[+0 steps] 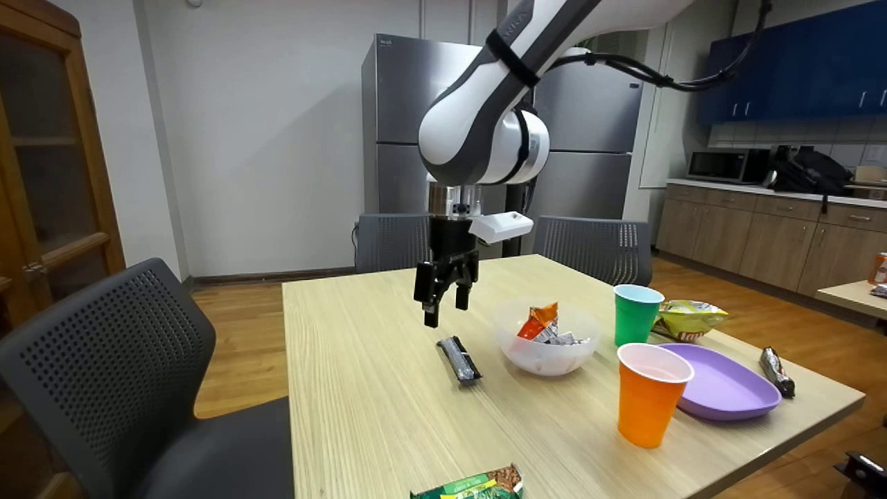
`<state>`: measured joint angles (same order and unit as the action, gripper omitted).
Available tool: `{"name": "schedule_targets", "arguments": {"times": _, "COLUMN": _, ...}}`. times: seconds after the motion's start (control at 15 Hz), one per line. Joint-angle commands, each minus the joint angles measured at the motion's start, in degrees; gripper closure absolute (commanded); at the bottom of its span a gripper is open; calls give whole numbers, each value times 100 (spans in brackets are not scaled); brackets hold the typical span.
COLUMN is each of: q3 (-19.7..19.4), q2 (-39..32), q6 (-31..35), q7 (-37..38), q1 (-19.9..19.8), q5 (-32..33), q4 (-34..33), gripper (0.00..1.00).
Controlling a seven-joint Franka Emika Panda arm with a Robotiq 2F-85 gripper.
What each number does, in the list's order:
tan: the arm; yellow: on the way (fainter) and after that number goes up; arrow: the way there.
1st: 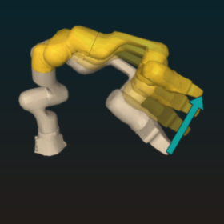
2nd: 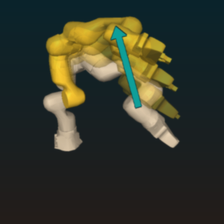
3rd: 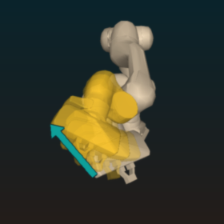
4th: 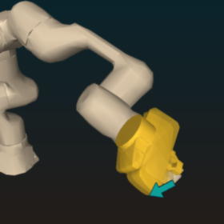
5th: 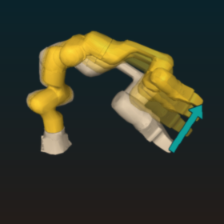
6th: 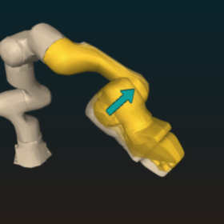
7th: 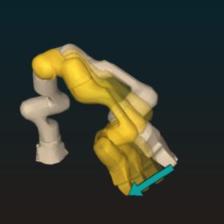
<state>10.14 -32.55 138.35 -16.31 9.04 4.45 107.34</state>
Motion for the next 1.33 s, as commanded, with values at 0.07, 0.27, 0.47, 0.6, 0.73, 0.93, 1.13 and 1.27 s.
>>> {"name": "schedule_targets", "arguments": {"times": 0.07, "q3": -129, "q2": -595, "q6": -454, "q7": 401, "q1": 88, "q5": 15, "q4": -714, "gripper": 0}}
{"name": "schedule_targets", "arguments": {"times": 0.27, "q3": -231, "q2": -860, "q6": -674, "q7": 662, "q1": 139, "q5": 44, "q4": -1003, "gripper": 0}}
{"name": "schedule_targets", "arguments": {"times": 0.47, "q3": -231, "q2": -1111, "q6": -847, "q7": 740, "q1": 108, "q5": -18, "q4": -1268, "gripper": 0}}
{"name": "schedule_targets", "arguments": {"times": 0.6, "q3": -249, "q2": -1257, "q6": -960, "q7": 814, "q1": 108, "q5": -27, "q4": -1423, "gripper": 0}}
{"name": "schedule_targets", "arguments": {"times": 0.73, "q3": -282, "q2": -1395, "q6": -1034, "q7": 913, "q1": 116, "q5": -22, "q4": -1567, "gripper": 0}}
{"name": "schedule_targets", "arguments": {"times": 0.93, "q3": -332, "q2": -1571, "q6": -1134, "q7": 1069, "q1": 127, "q5": -33, "q4": -1745, "gripper": 0}}
{"name": "schedule_targets", "arguments": {"times": 1.13, "q3": -374, "q2": -1712, "q6": -1174, "q7": 1354, "q1": 122, "q5": -112, "q4": -1884, "gripper": 0}}
{"name": "schedule_targets", "arguments": {"times": 1.27, "q3": -378, "q2": -1770, "q6": -1169, "q7": 1507, "q1": 101, "q5": -180, "q4": -1943, "gripper": 0}}
